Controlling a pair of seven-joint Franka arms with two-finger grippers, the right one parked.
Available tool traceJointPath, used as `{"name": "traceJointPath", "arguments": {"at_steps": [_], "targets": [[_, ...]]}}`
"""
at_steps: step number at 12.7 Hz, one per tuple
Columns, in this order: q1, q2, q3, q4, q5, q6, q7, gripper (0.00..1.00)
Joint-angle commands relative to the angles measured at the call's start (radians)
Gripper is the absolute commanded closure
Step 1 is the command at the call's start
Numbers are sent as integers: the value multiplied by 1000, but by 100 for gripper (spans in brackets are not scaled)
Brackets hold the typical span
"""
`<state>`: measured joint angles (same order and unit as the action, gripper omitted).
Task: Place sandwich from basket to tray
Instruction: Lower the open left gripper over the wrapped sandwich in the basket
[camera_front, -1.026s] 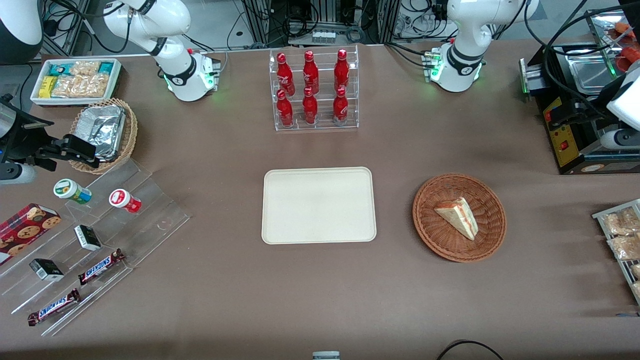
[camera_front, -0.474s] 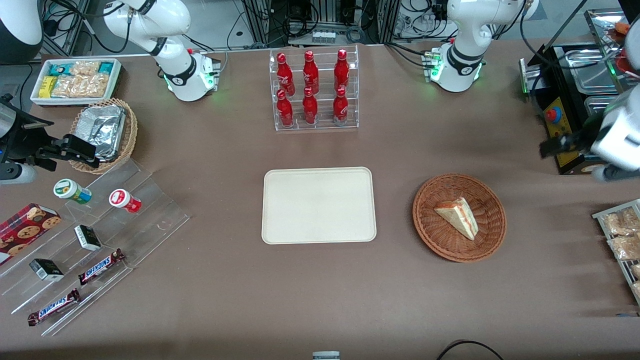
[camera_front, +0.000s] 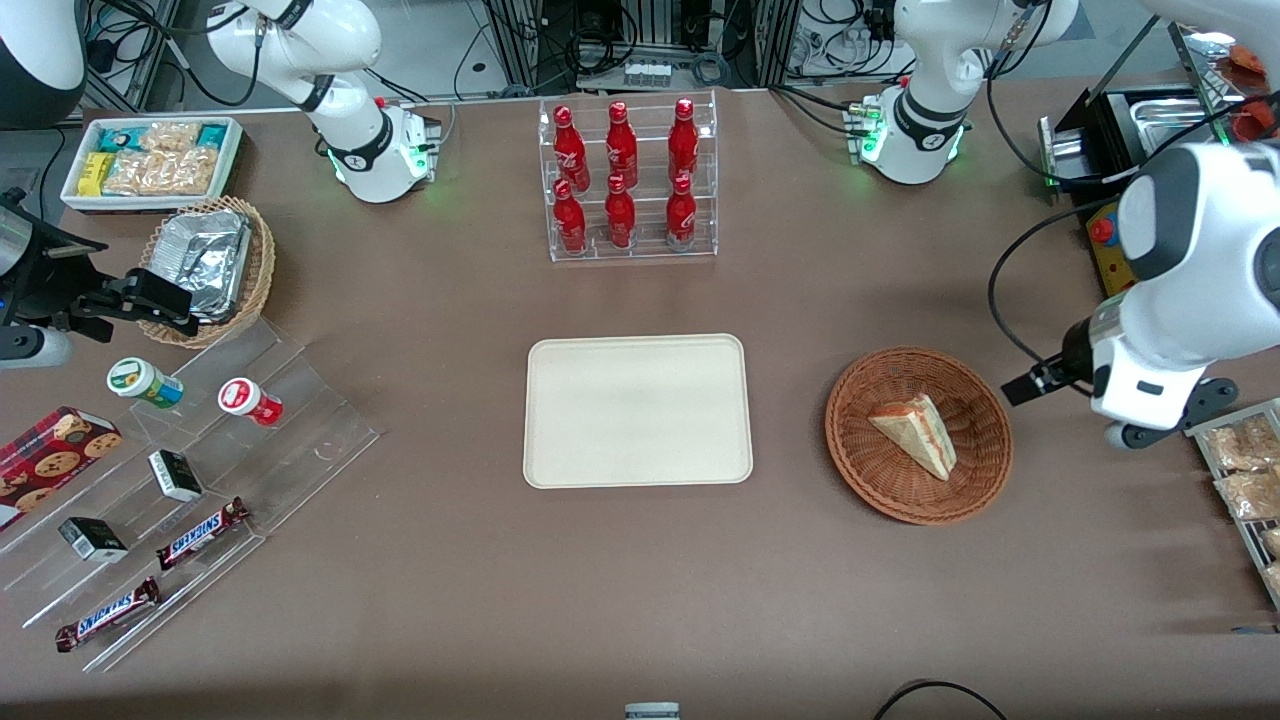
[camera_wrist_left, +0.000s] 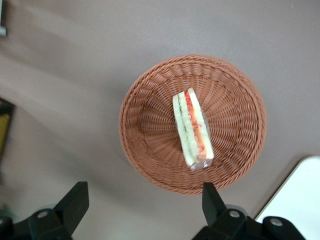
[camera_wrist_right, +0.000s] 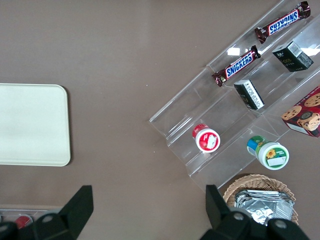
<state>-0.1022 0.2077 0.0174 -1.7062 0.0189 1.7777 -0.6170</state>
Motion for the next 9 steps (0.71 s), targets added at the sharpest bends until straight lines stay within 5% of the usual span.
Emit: {"name": "traceJointPath", "arguments": {"at_steps": [1, 9], "targets": [[-45, 16, 6, -44, -8, 64, -148, 0], [-86, 56, 9, -277, -7, 434, -276, 0]]}}
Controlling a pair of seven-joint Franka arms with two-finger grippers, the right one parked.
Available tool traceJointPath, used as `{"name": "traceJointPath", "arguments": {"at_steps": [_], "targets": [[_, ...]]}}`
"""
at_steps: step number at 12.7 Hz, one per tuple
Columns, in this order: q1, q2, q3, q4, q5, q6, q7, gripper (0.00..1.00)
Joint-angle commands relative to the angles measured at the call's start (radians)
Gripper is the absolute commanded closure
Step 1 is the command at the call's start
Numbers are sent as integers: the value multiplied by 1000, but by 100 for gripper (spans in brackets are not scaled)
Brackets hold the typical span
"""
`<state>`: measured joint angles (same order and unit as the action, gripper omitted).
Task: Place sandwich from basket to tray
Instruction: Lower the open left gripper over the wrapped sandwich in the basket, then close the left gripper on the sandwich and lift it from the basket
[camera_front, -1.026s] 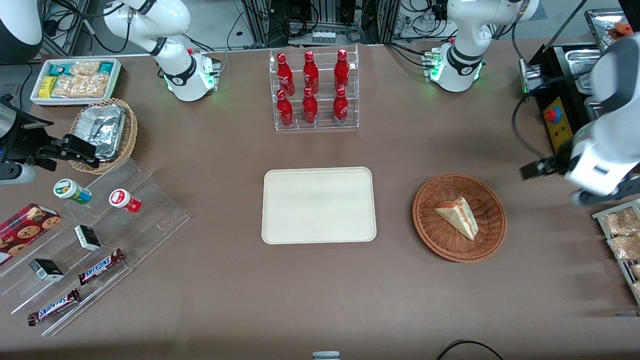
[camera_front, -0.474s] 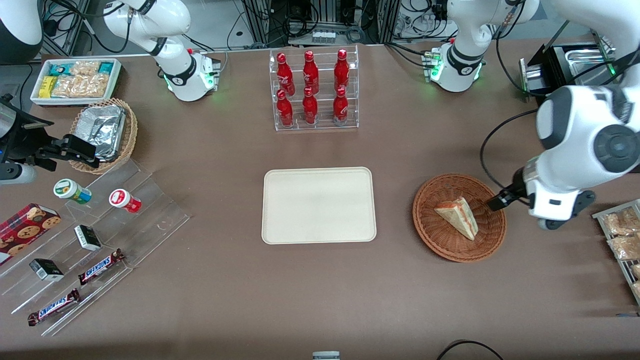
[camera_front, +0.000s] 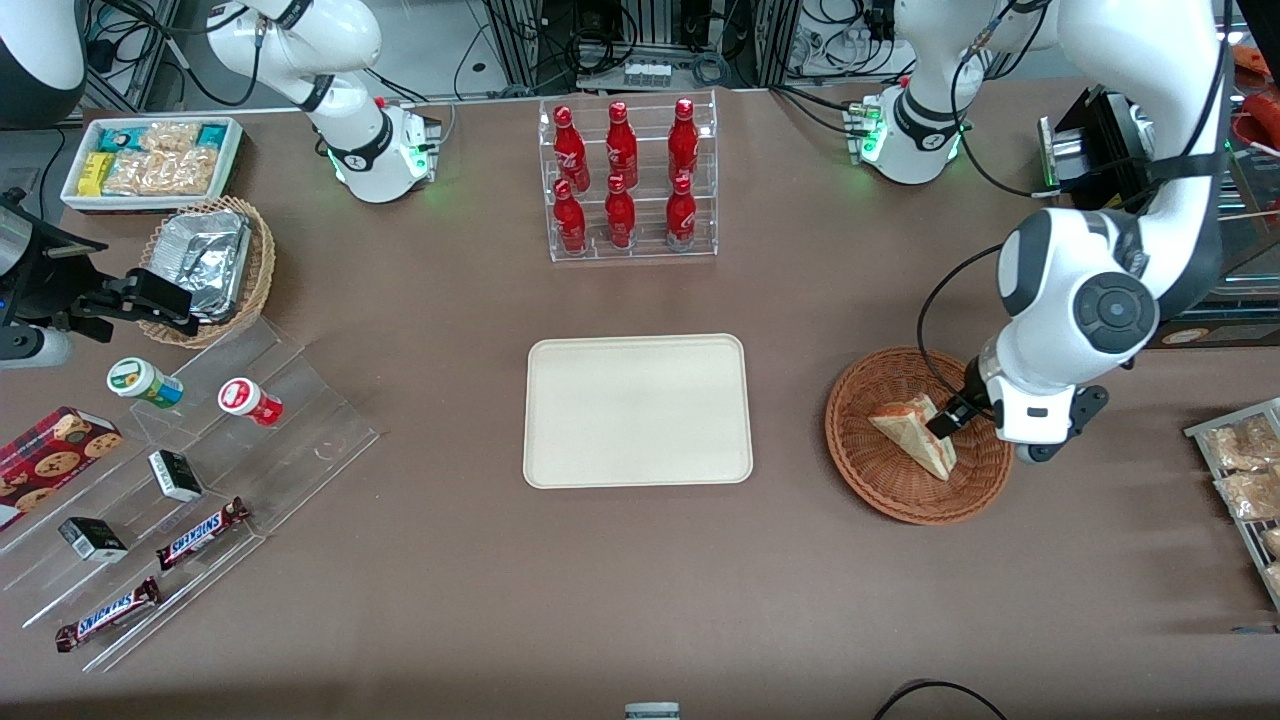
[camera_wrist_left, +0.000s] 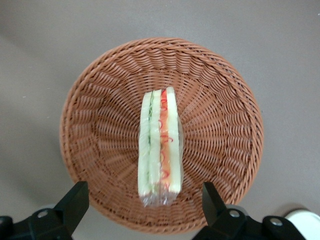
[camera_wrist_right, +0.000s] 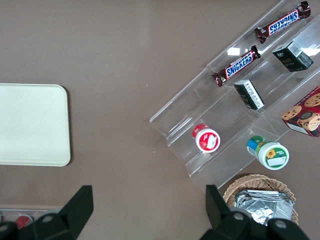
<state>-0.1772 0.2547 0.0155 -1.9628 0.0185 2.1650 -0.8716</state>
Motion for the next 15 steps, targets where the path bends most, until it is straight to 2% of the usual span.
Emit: {"name": "traceJointPath", "arguments": {"at_steps": [1, 6, 10, 11, 13, 14, 15], "targets": [[-11, 12, 11, -22, -6, 55, -23, 0], [-44, 80, 11, -65, 3, 179, -69, 0], [-44, 84, 11, -120, 3, 263, -73, 2], [-44, 84, 9, -123, 1, 269, -79, 17], [-44, 92, 11, -120, 1, 269, -96, 83], [-44, 90, 11, -113, 1, 265, -98, 100], [-44, 90, 11, -90, 1, 253, -95, 100]]}}
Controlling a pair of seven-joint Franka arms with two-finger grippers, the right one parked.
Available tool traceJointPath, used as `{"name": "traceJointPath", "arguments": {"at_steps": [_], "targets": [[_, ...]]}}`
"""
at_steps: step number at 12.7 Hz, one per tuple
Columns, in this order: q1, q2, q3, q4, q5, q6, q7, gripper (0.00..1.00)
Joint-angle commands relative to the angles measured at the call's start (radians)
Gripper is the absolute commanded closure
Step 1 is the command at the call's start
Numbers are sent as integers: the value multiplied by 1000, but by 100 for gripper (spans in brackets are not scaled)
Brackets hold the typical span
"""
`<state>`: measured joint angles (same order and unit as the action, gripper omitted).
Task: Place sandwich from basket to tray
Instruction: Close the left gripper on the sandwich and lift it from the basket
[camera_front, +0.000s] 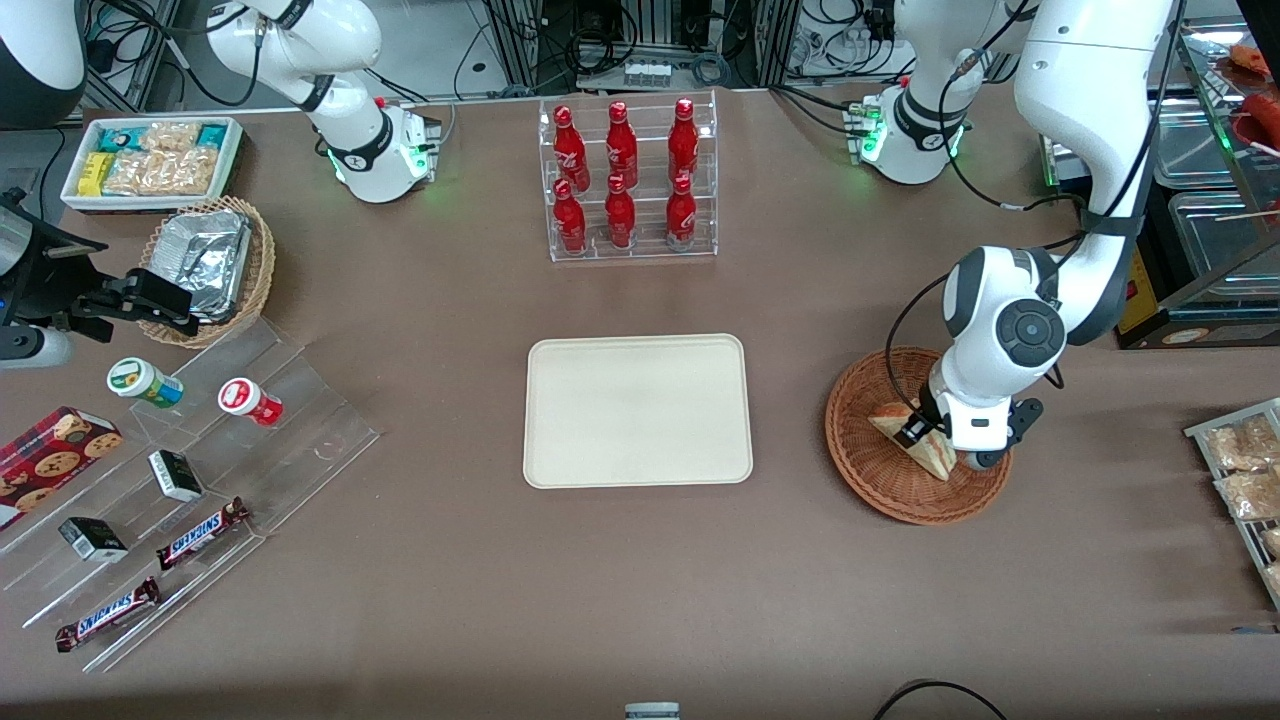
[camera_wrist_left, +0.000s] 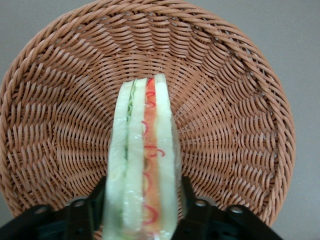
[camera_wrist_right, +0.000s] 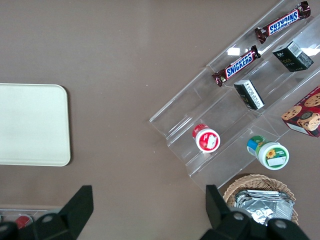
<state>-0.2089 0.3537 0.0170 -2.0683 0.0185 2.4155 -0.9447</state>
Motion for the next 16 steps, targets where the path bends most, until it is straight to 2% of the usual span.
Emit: {"name": "traceJointPath", "arguments": {"at_steps": [1, 3, 7, 9, 12, 16], "targets": [[-10, -10, 9, 34, 3, -34, -17, 100], [-12, -19, 9, 80, 4, -114, -6, 100], [-20, -35, 5, 293, 50, -500, 1, 100], [-72, -35, -3, 423, 49, -654, -3, 100], [-200, -27, -15, 562, 38, -788, -23, 100], [-381, 25, -17, 583, 37, -774, -59, 100]]}}
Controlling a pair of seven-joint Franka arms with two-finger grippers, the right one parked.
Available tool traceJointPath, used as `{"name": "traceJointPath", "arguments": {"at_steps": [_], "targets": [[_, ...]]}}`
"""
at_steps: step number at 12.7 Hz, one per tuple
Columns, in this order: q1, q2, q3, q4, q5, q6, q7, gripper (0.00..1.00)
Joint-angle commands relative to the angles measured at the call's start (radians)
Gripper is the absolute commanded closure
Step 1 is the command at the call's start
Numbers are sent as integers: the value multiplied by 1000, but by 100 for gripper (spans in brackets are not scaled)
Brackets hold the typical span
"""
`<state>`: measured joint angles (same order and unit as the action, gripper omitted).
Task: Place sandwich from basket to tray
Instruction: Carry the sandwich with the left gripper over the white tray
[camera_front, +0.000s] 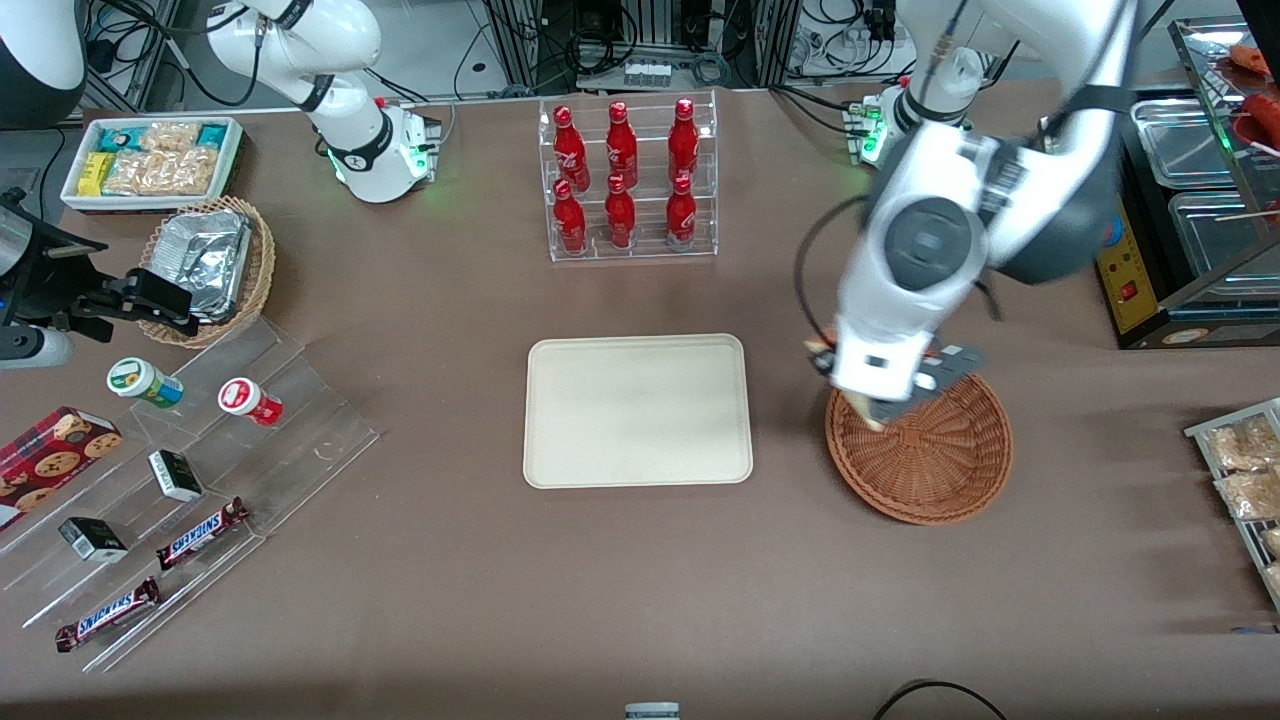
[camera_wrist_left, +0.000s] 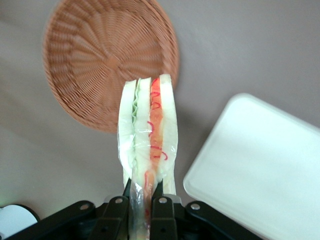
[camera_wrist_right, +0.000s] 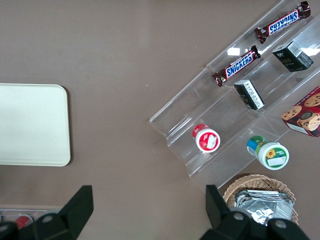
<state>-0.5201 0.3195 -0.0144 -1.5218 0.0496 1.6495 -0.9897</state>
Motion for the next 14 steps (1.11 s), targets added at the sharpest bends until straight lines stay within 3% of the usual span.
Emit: {"name": "traceJointPath", "arguments": {"at_steps": [1, 4, 7, 10, 12, 14], "targets": [[-98, 78, 13, 41, -3, 16, 2, 100], [-145, 153, -31, 64, -40, 168, 16, 100], [-179, 268, -50, 140, -45, 190, 90, 100], [-221, 346, -56, 143, -28, 327, 106, 100], [-238, 389, -58, 143, 24, 364, 127, 100], [-242, 409, -58, 141, 27, 375, 147, 100]]}}
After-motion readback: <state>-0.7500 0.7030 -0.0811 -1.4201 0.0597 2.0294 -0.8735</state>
